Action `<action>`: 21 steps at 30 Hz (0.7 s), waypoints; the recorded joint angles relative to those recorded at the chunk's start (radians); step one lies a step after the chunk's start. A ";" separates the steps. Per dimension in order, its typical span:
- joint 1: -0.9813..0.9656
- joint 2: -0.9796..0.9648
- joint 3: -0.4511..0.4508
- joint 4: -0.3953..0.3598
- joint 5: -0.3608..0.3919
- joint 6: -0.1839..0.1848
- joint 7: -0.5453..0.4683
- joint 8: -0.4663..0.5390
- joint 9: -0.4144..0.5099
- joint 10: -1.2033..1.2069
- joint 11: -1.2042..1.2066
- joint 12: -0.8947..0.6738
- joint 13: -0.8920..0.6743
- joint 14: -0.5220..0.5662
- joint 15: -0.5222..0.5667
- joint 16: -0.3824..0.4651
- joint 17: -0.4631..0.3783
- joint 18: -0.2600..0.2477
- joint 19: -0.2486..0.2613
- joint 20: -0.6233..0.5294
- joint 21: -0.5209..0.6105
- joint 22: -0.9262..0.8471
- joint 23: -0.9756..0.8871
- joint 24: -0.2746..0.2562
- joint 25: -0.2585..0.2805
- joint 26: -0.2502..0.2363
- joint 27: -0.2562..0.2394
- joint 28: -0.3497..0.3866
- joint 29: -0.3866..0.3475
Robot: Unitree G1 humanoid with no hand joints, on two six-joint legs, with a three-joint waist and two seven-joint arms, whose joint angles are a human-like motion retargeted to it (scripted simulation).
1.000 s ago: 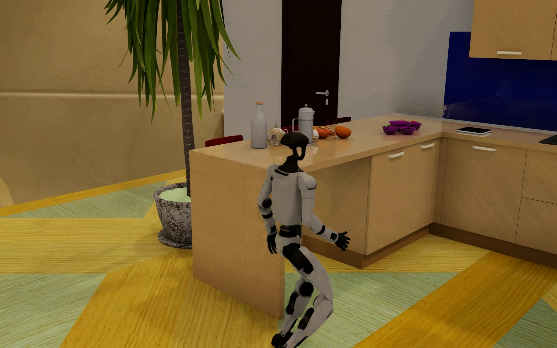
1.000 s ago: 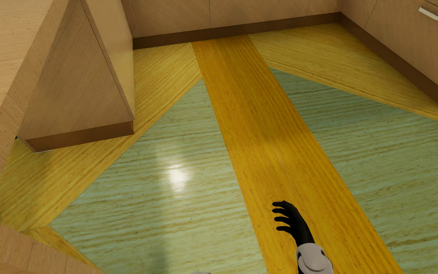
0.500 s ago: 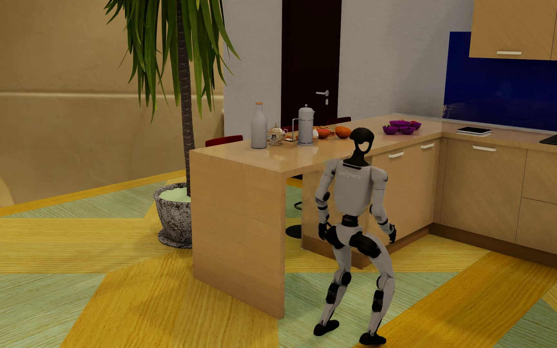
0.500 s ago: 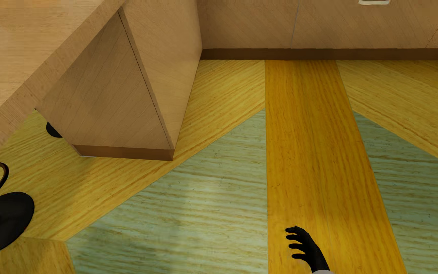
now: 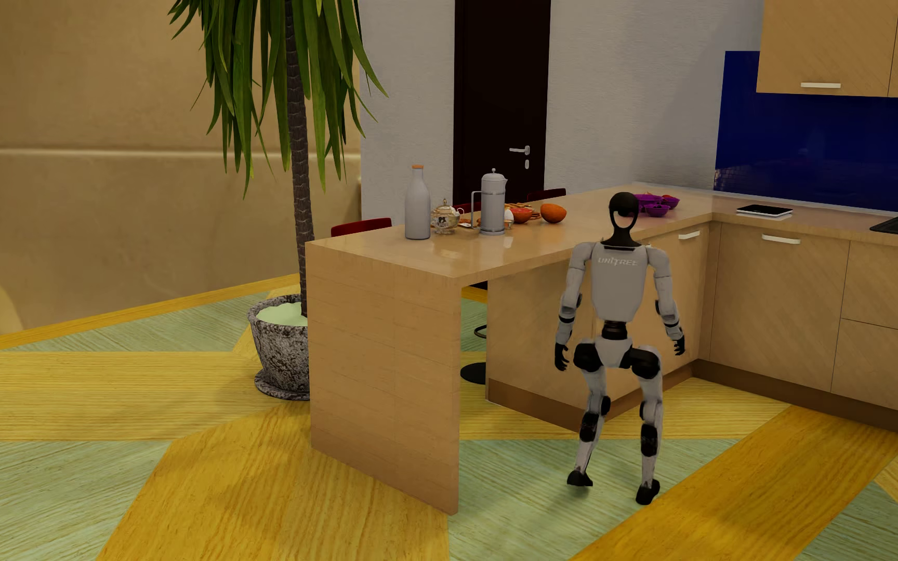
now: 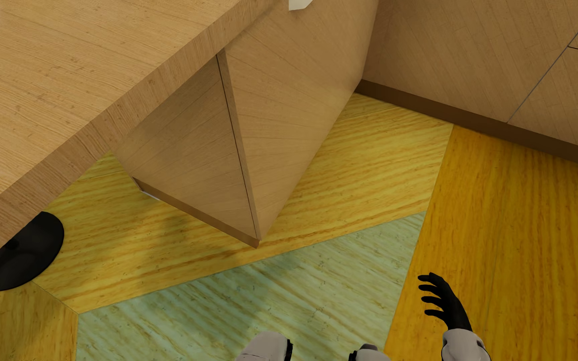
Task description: Circle the corner
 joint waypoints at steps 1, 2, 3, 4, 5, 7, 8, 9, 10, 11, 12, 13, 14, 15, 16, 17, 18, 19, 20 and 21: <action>-0.034 0.038 0.007 0.031 0.005 0.027 -0.031 0.006 0.006 -0.171 -0.031 0.022 -0.036 -0.110 -0.009 0.001 0.026 0.002 0.040 0.020 0.035 0.007 -0.001 0.059 0.003 -0.019 0.013 -0.050 0.003; -0.017 0.063 -0.003 0.079 0.022 0.051 -0.052 0.025 0.006 -0.380 -0.037 0.017 -0.053 -0.061 -0.013 0.001 0.059 0.001 0.020 -0.002 0.083 0.036 0.033 0.118 0.000 -0.037 0.009 -0.092 0.019; 0.038 0.068 -0.037 0.079 0.006 0.034 -0.023 0.039 0.028 -0.445 0.007 -0.036 -0.044 0.002 -0.018 0.024 0.095 -0.053 -0.025 -0.045 0.102 0.077 0.038 0.155 -0.006 -0.050 0.014 -0.135 0.049; 0.061 0.071 -0.084 0.068 -0.003 0.011 -0.009 0.036 0.039 -0.451 0.010 -0.080 -0.007 -0.015 -0.037 0.039 0.093 -0.046 -0.066 -0.041 0.101 0.031 0.034 0.158 -0.012 -0.064 0.010 -0.159 0.092; 0.087 0.080 -0.130 0.059 -0.009 -0.016 0.007 0.028 0.046 -0.459 0.005 -0.118 0.034 -0.031 -0.061 0.035 0.076 -0.043 -0.102 -0.045 0.085 0.009 0.035 0.139 -0.019 -0.096 0.011 -0.154 0.139; 0.112 0.119 -0.173 0.055 -0.015 -0.062 0.018 0.035 0.042 -0.458 -0.027 -0.183 0.104 -0.016 -0.085 0.004 0.030 -0.040 -0.085 -0.058 0.053 -0.002 0.041 0.042 -0.029 -0.198 0.038 -0.103 0.206; 0.112 0.154 -0.173 0.056 -0.017 -0.071 0.017 0.035 0.040 -0.444 -0.076 -0.192 0.123 0.023 -0.070 -0.009 0.011 -0.007 0.006 -0.059 0.029 -0.013 0.026 -0.017 -0.022 -0.249 0.065 -0.080 0.215; 0.105 0.177 -0.166 0.064 -0.016 -0.069 0.024 0.025 0.025 -0.449 -0.116 -0.185 0.147 0.049 -0.062 0.002 0.011 0.094 0.047 -0.064 0.007 -0.015 0.010 -0.068 -0.007 -0.284 0.080 -0.070 0.203; 0.128 0.182 -0.154 0.073 -0.005 -0.063 0.020 0.019 0.014 -0.502 -0.101 -0.161 0.134 0.017 -0.040 0.005 0.047 0.177 0.022 -0.043 0.023 -0.008 0.003 -0.092 0.009 -0.291 0.101 -0.069 0.174; 0.155 0.171 -0.144 0.081 0.003 -0.055 0.004 0.015 -0.002 -0.553 -0.066 -0.143 0.101 -0.007 -0.028 0.020 0.080 0.076 -0.024 -0.044 0.053 0.009 -0.007 -0.096 0.025 -0.273 0.127 -0.071 0.143; 0.171 0.165 -0.125 0.073 -0.013 -0.057 0.001 0.012 -0.018 -0.584 -0.045 -0.146 0.077 0.007 -0.043 0.025 0.072 -0.065 -0.054 -0.049 0.095 0.025 -0.022 -0.092 0.040 -0.230 0.143 -0.071 0.116; 0.172 0.193 -0.117 0.062 -0.019 -0.046 -0.001 0.022 -0.033 -0.580 -0.084 -0.119 0.062 0.001 -0.077 -0.004 0.057 -0.060 -0.041 -0.049 0.079 0.005 -0.010 -0.092 0.051 -0.182 0.130 -0.059 0.104; 0.179 0.208 -0.107 0.050 -0.034 -0.047 0.008 0.034 -0.045 -0.589 -0.104 -0.101 0.063 0.003 -0.098 -0.007 0.059 -0.056 0.002 -0.060 0.052 0.017 0.000 -0.092 0.060 -0.147 0.115 -0.048 0.097; 0.188 0.217 -0.099 0.049 -0.035 -0.040 0.006 0.033 -0.047 -0.605 -0.118 -0.097 0.074 0.011 -0.092 0.005 0.057 -0.056 0.006 -0.048 0.050 0.025 -0.006 -0.085 0.068 -0.118 0.111 -0.044 0.096; 0.200 0.230 -0.091 0.053 -0.030 -0.027 0.009 0.035 -0.040 -0.616 -0.136 -0.096 0.081 0.018 -0.081 -0.001 0.047 -0.056 -0.007 -0.040 0.059 0.025 -0.007 -0.072 0.076 -0.103 0.114 -0.036 0.099; 0.211 0.236 -0.098 0.051 -0.032 -0.020 0.014 0.040 -0.037 -0.635 -0.149 -0.090 0.087 0.029 -0.071 -0.006 0.046 -0.054 -0.005 -0.038 0.061 0.027 0.000 -0.061 0.082 -0.098 0.118 -0.028 0.106; 0.218 0.246 -0.113 0.055 -0.029 -0.008 0.014 0.039 -0.031 -0.645 -0.166 -0.092 0.089 0.037 -0.059 0.000 0.042 -0.054 -0.005 -0.046 0.050 0.024 0.004 -0.059 0.088 -0.096 0.124 -0.025 0.115; 0.224 0.245 -0.117 0.058 -0.026 -0.008 0.021 0.046 -0.031 -0.662 -0.176 -0.107 0.092 0.048 -0.048 0.009 0.052 -0.056 -0.006 -0.031 0.041 0.032 0.002 -0.064 0.088 -0.101 0.128 -0.029 0.126; 0.226 0.244 -0.113 0.057 -0.028 -0.011 0.020 0.045 -0.037 -0.672 -0.178 -0.119 0.111 0.056 -0.045 0.009 0.052 -0.058 -0.008 -0.018 0.036 0.034 0.001 -0.066 0.082 -0.110 0.119 -0.035 0.140; 0.223 0.246 -0.104 0.058 -0.026 -0.003 0.016 0.040 -0.049 -0.669 -0.182 -0.115 0.122 0.055 -0.043 -0.014 0.033 -0.058 -0.008 -0.032 0.037 0.037 0.024 -0.065 0.069 -0.121 0.100 -0.036 0.158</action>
